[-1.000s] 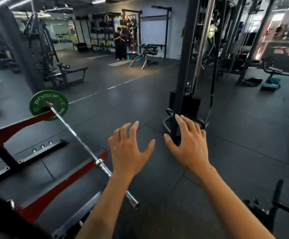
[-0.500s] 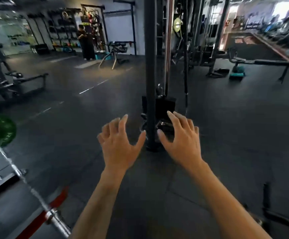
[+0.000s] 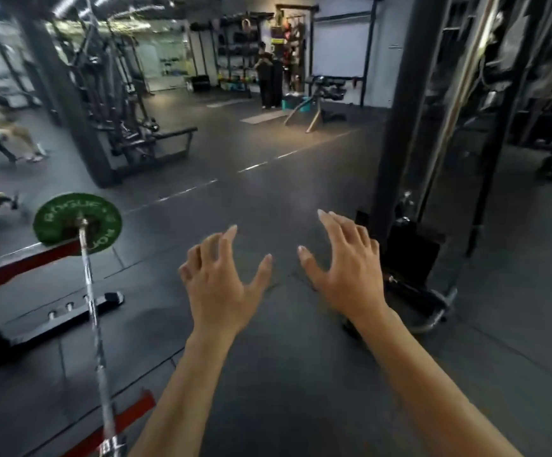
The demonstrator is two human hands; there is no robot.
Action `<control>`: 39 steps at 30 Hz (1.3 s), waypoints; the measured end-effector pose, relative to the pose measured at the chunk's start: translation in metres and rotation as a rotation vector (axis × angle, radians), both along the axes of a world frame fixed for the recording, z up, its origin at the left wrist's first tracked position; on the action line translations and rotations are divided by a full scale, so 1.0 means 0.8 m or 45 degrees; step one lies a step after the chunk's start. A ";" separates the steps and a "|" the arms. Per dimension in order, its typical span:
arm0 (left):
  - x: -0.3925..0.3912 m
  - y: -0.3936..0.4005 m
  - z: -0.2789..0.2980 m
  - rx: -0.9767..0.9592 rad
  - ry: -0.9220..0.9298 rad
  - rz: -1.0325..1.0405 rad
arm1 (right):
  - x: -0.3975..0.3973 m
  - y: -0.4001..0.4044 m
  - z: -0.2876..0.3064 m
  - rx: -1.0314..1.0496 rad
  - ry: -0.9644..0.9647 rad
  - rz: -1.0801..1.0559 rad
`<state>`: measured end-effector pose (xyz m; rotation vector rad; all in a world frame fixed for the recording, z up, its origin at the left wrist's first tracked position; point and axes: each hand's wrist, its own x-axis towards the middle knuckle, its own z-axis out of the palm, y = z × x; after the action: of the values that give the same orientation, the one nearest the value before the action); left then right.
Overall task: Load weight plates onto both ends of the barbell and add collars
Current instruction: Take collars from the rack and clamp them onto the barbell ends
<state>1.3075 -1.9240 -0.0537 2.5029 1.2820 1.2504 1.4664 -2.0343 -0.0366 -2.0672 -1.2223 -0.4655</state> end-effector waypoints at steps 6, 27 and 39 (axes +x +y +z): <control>0.056 0.160 0.008 -0.021 -0.111 0.134 | 0.059 0.183 0.001 -0.044 -0.043 0.146; 0.312 0.679 -0.002 0.018 -0.010 0.487 | 0.357 0.758 -0.013 -0.035 -0.015 0.498; 0.333 0.974 -0.020 -0.061 0.032 0.750 | 0.388 1.110 -0.032 -0.030 -0.013 0.773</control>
<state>1.5742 -1.1444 -0.0698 2.1796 2.1241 1.2456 1.7769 -1.1463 -0.0620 -1.5948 -1.7713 -0.1731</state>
